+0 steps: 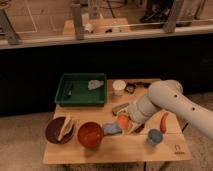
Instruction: Place apple in tray
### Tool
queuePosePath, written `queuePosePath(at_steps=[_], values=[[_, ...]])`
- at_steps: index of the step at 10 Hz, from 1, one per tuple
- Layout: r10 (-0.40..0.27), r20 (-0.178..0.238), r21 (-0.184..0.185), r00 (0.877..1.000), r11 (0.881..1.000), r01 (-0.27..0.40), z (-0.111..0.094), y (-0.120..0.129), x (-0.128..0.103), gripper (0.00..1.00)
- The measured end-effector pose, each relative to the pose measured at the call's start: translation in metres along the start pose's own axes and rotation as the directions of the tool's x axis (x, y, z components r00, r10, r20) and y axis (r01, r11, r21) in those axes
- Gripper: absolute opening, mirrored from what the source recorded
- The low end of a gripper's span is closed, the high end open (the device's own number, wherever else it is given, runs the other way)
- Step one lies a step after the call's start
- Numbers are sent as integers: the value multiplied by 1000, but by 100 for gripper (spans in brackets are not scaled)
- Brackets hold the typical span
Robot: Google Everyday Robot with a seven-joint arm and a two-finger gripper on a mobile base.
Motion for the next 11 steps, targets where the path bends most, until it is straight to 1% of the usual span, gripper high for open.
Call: queuePosePath(at_steps=[3, 4, 5, 6, 7, 9, 11], values=[[2, -1, 2, 1000, 1000, -2, -1, 0, 1, 0], [1, 8, 5, 1000, 1000, -1, 1, -4, 0, 0], [-4, 23, 10, 1000, 1000, 4, 5, -16, -2, 0], [-6, 35, 14, 999, 1000, 6, 8, -30, -3, 0], [-8, 47, 18, 999, 1000, 7, 13, -49, -1, 0], [-8, 79, 27, 997, 1000, 6, 26, -101, 6, 0], [-1, 87, 33, 996, 999, -2, 40, -146, 17, 1]])
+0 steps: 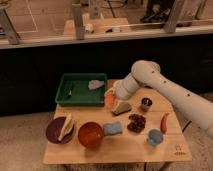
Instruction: Place apple in tray
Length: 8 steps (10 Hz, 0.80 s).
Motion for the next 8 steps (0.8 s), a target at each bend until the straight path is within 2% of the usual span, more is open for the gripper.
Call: queuePosePath(at_steps=[1, 2, 3, 5, 6, 8], values=[[13, 8, 0, 1000, 1000, -13, 11, -28, 6, 7], [21, 17, -5, 1000, 1000, -21, 21, -46, 5, 15], [40, 37, -9, 999, 999, -40, 37, -71, -3, 27], [111, 71, 1, 991, 994, -111, 56, -99, -12, 45], [146, 89, 8, 985, 989, -147, 65, -109, -21, 57], [225, 94, 14, 970, 974, -227, 78, -114, -26, 77]])
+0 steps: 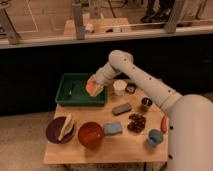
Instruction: Place apple in tray
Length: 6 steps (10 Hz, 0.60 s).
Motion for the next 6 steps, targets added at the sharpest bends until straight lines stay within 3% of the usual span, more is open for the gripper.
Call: queuePosePath(at_steps=[2, 6], values=[[43, 0, 3, 999, 999, -43, 11, -1, -3, 80], [48, 0, 5, 999, 999, -48, 10, 0, -2, 80]])
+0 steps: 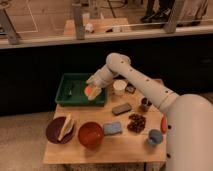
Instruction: Place apple in tray
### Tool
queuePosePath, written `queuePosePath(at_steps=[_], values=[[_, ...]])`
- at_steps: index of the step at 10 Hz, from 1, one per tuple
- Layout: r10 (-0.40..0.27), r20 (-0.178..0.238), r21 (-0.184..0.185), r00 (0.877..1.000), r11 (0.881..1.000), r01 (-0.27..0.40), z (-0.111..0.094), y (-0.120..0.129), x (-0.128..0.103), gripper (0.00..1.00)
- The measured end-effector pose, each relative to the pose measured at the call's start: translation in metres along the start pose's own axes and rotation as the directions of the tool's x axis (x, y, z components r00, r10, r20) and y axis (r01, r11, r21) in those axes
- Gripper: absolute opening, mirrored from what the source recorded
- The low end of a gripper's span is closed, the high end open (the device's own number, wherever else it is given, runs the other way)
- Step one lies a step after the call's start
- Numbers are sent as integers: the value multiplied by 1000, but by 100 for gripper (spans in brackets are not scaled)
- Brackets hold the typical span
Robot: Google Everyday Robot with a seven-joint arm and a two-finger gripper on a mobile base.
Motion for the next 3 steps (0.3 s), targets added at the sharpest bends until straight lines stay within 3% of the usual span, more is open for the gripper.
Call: queuePosePath(at_steps=[3], values=[[-1, 0, -1, 1000, 1000, 1, 1, 0, -1, 80]])
